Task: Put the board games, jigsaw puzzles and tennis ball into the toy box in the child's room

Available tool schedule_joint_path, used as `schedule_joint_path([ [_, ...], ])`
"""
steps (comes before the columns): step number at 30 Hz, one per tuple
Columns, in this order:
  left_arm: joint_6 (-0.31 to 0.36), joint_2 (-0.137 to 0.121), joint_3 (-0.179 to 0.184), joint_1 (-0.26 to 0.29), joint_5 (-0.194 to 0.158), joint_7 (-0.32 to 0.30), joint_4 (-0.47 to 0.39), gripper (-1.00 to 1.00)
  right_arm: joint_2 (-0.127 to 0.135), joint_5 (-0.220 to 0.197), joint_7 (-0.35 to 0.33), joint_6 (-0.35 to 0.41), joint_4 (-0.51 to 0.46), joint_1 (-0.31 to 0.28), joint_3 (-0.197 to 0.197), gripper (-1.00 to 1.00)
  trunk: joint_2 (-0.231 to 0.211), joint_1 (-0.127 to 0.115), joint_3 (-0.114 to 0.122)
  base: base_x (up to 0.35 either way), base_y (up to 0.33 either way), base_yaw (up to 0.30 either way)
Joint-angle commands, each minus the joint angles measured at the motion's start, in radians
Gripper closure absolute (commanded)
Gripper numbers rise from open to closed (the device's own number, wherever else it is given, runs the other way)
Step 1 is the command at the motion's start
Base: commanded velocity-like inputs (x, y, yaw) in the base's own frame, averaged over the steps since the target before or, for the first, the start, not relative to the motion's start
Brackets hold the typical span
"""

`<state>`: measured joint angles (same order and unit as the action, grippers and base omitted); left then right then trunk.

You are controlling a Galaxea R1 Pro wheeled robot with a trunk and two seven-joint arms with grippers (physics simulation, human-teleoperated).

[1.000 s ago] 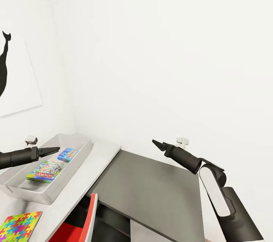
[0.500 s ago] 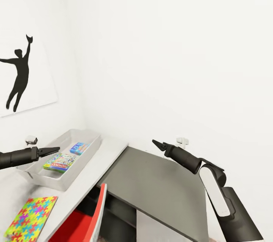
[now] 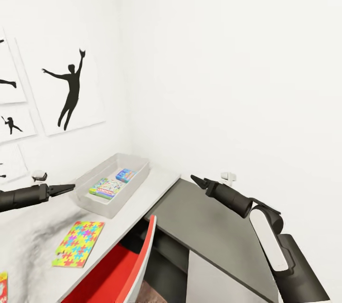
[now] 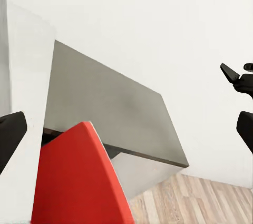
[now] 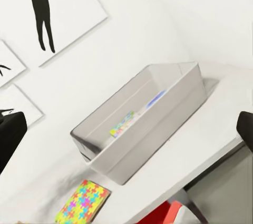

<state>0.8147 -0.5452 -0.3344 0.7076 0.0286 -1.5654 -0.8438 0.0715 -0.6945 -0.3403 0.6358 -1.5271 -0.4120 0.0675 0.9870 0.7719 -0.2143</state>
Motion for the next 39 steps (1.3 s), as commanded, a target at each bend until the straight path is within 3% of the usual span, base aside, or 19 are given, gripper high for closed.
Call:
schedule_joint_path([
  [1,0.011,0.000,0.000,0.001,0.003,-0.005,0.000,-1.00,0.001,-0.003,0.000,0.004,-0.001,-0.001,0.000,-1.00,0.001,0.000,-0.001,-0.005,0.000,0.288],
  [13,0.022,-0.010,-0.004,0.001,0.001,-0.005,0.003,-1.00,0.001,-0.002,0.000,0.004,-0.001,-0.001,0.001,-1.00,0.001,0.000,-0.001,-0.031,0.000,0.288],
  [28,0.055,-0.008,0.005,0.001,0.000,-0.005,0.003,-1.00,0.001,-0.002,0.001,0.004,-0.001,-0.001,0.003,-1.00,-0.104,-0.057,0.046,-0.005,0.000,0.288],
  [39,0.057,-0.007,0.006,0.001,0.001,-0.005,0.003,-1.00,-0.001,-0.002,0.003,0.004,-0.001,-0.001,0.009,-1.00,-0.181,-0.100,0.080,-0.133,0.049,0.288],
])
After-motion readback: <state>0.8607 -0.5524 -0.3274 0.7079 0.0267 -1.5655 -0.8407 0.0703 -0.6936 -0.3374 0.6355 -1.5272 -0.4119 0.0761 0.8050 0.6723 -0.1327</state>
